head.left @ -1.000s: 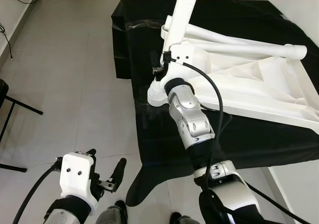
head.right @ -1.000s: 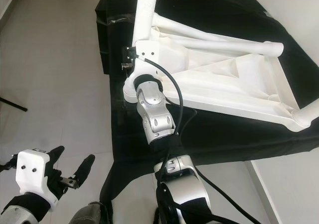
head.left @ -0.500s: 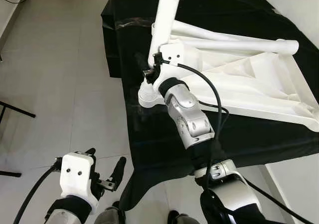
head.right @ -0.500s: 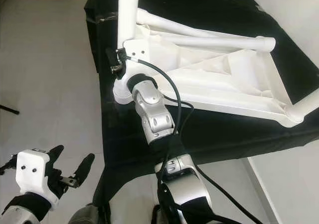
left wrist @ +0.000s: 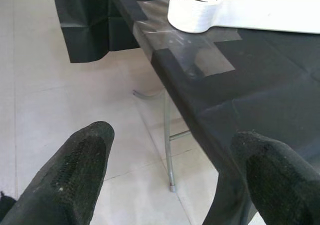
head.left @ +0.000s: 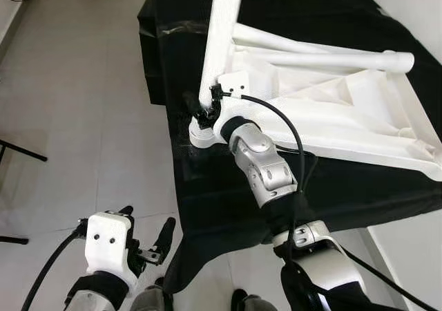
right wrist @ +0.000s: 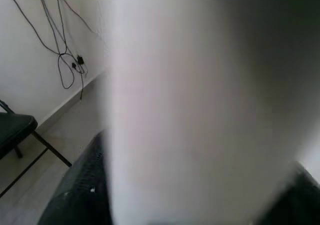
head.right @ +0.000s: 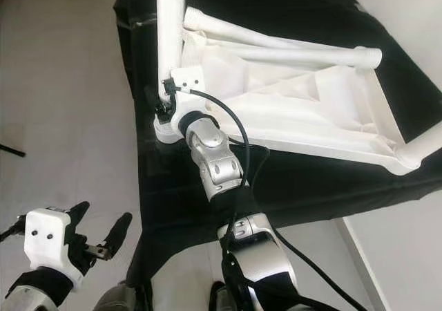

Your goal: Building children table

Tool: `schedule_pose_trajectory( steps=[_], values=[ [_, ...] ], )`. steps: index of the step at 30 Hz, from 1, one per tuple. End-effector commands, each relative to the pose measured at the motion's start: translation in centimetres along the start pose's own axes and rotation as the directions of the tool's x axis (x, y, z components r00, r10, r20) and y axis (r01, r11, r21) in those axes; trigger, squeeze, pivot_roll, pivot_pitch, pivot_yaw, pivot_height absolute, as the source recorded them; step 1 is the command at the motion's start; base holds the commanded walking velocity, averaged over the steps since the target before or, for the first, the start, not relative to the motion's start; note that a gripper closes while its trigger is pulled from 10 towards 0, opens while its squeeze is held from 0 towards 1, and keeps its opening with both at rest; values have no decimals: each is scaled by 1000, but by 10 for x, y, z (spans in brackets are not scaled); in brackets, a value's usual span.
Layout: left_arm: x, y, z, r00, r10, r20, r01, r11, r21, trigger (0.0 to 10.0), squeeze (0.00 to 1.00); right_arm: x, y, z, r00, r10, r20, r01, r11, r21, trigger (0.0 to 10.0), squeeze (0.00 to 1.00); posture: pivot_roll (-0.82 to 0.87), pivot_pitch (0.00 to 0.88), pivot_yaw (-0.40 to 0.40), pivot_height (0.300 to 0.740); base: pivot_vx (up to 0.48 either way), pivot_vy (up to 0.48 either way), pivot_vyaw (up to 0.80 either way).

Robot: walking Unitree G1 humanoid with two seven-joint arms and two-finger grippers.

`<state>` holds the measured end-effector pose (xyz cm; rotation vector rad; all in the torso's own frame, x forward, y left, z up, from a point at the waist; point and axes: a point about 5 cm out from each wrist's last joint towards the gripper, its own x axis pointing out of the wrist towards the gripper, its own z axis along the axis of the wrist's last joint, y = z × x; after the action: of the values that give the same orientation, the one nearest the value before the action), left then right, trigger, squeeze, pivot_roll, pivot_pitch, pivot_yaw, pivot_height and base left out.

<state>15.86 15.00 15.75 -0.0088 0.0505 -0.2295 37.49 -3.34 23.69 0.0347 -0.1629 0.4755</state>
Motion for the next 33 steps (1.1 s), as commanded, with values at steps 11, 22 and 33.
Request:
schedule_pose_trajectory(
  steps=[11,22,33],
  values=[
    [-1,-1,-5,1000,16,-17,-16,1000,10,10000,0,4,-15,9,1000,7,22,-8,1000,29,0,0,7,260,-107,740,0,0,0],
    [3,6,-2,999,36,0,-36,999,16,10000,0,10,-24,33,990,35,139,-58,984,169,0,0,12,245,-113,740,0,0,0],
    [16,28,4,990,138,41,-140,990,30,10000,0,8,-42,82,904,264,336,-320,939,122,10000,0,2,204,-134,740,0,0,0]
  ],
)
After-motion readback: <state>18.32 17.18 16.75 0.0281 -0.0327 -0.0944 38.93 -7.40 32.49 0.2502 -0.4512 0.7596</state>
